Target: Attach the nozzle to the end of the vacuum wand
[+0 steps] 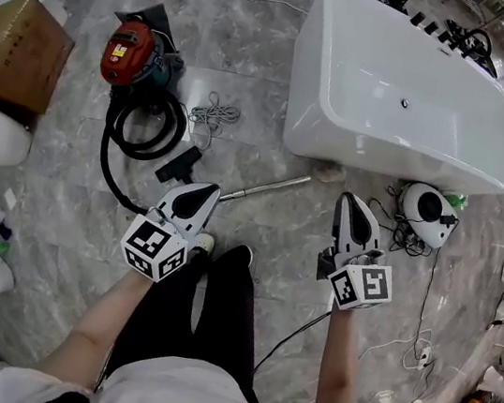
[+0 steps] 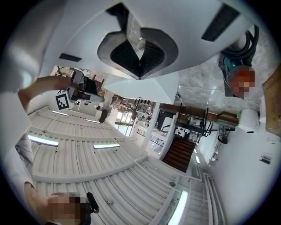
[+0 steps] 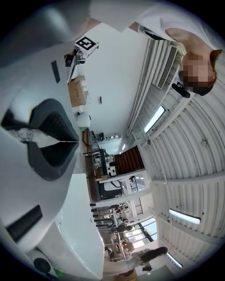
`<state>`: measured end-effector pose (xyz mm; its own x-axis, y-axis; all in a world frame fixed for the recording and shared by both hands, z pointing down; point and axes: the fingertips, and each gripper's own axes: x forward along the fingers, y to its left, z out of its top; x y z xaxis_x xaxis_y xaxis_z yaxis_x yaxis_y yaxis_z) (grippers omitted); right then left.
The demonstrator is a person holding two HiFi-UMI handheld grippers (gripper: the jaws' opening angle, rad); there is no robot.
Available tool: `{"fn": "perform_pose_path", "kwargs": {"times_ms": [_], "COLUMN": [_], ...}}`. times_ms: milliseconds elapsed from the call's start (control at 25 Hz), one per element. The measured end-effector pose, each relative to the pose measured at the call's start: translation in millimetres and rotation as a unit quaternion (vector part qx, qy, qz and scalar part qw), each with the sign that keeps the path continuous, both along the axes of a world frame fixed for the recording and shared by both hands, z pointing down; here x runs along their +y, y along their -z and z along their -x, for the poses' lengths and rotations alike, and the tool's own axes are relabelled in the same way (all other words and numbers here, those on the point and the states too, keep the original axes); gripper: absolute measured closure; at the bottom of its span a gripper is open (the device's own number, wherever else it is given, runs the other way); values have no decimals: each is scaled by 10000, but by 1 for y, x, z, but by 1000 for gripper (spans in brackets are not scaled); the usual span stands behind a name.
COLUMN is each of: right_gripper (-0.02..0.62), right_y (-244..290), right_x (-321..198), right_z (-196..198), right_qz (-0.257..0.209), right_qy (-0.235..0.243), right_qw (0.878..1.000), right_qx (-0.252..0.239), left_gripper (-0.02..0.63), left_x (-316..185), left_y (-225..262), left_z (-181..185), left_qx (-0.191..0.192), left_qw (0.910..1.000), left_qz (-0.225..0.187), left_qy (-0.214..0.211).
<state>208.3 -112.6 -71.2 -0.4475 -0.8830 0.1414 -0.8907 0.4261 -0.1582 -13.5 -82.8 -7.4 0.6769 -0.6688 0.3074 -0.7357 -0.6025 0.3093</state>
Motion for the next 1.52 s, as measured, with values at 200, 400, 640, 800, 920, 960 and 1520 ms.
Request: {"fn": "perform_pose_path", "kwargs": {"times_ms": [200, 400, 640, 800, 920, 960, 1520], "right_gripper": [580, 580, 580, 580, 580, 580, 580], "right_y": [-31, -65, -122, -174, -216, -230, -432], "right_x": [-23, -38, -46, -49, -50, -49, -45], "right_z": [-10, -14, -13, -13, -13, -14, 5], "right_qz": [46, 77, 134, 183, 211, 223, 253], "right_qy": [80, -62, -90, -137, -233, -251, -277], "right_qw": [9998, 9987, 9980, 9975, 9967, 9966, 9961], "right_qx": [-185, -491, -611, -665, -748, -756, -805], "left_gripper": [598, 597, 598, 598, 597, 598, 598], "left_x": [-18, -28, -40, -47, -49, -49, -47], "left_y": [-26, -66, -127, -176, -221, -235, -446], "left_z": [-18, -20, -15, -13, -13, -14, 2], "left_qx": [47, 54, -19, -97, -184, -200, -366], "left_qw": [9999, 9999, 9998, 9997, 9995, 9994, 9977], "left_qz": [11, 109, 187, 210, 252, 270, 322], "left_qy": [106, 77, 102, 42, -72, -109, -475]}}
